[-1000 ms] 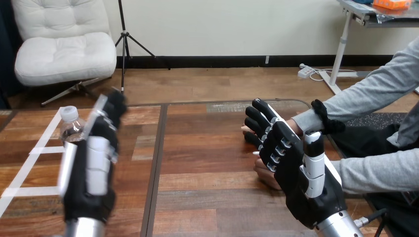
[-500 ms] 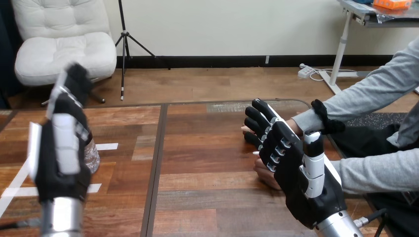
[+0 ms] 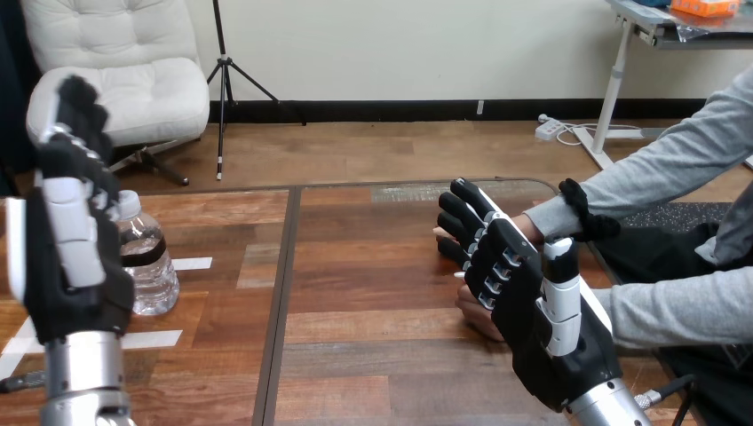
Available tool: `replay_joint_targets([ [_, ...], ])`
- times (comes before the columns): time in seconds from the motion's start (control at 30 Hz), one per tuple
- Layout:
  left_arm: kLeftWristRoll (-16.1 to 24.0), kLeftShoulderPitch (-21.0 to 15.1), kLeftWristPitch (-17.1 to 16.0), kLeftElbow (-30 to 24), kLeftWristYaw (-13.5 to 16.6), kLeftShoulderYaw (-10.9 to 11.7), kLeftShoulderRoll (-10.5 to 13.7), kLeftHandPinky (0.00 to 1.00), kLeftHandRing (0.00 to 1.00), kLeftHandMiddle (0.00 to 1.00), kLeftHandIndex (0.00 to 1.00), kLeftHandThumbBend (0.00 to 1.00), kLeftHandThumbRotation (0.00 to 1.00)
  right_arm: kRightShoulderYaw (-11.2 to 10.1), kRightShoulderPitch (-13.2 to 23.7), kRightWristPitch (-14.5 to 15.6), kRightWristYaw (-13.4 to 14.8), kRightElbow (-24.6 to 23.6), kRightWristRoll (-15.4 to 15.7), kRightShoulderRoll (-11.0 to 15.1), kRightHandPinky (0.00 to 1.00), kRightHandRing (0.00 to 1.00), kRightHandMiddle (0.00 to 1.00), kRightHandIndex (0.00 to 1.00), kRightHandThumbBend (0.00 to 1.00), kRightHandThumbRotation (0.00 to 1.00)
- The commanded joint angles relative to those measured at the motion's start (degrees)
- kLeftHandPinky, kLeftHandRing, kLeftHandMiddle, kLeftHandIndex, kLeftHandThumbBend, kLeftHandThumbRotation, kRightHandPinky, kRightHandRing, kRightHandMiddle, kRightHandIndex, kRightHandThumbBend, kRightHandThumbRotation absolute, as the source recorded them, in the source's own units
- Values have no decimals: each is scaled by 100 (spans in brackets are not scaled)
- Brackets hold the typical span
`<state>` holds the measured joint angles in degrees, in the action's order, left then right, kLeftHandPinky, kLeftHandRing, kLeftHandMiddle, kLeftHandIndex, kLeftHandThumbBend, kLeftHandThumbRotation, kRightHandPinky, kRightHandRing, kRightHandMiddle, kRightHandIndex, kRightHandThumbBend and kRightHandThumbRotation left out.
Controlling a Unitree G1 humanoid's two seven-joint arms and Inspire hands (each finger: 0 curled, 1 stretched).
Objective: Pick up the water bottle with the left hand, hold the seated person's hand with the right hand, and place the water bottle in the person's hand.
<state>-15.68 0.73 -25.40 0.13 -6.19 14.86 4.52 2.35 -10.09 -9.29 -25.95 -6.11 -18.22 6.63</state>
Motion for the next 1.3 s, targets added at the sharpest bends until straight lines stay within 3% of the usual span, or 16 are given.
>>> replay_joint_targets([
  [0.0, -97, -361, -127, 239, -56, 177, 158, 100, 97, 95, 93, 77, 96, -4, 291, -88, -8, -157, -26, -50, 100, 98, 97, 96, 100, 100],
  [0.33, 49, -504, -250, 628, 45, 431, 284, 100, 96, 95, 92, 77, 94, -5, 279, -57, 5, -203, -27, -42, 100, 98, 97, 96, 100, 100],
  [0.43, 140, -533, -229, 715, 152, 488, 311, 100, 96, 95, 92, 81, 88, -10, 286, -79, -23, -185, -48, -40, 100, 98, 97, 96, 100, 100],
  [0.63, 326, -584, -91, 815, 428, 561, 360, 97, 93, 92, 89, 90, 61, -17, 289, -71, -38, -185, -63, -33, 100, 98, 97, 96, 100, 100],
  [0.87, 436, -633, -151, 919, 573, 584, 364, 99, 94, 92, 89, 98, 30, -26, 295, -70, -44, -186, -61, -31, 100, 99, 97, 96, 100, 100],
  [1.03, 660, -652, -163, 1008, 723, 588, 422, 99, 94, 93, 89, 99, 18, -27, 291, -72, -43, -198, -57, -35, 100, 99, 97, 96, 100, 100],
  [1.27, 1060, -649, -124, 1067, 969, 565, 497, 92, 92, 93, 90, 100, 9, -26, 287, -79, -32, -206, -35, -34, 100, 99, 97, 96, 100, 100],
])
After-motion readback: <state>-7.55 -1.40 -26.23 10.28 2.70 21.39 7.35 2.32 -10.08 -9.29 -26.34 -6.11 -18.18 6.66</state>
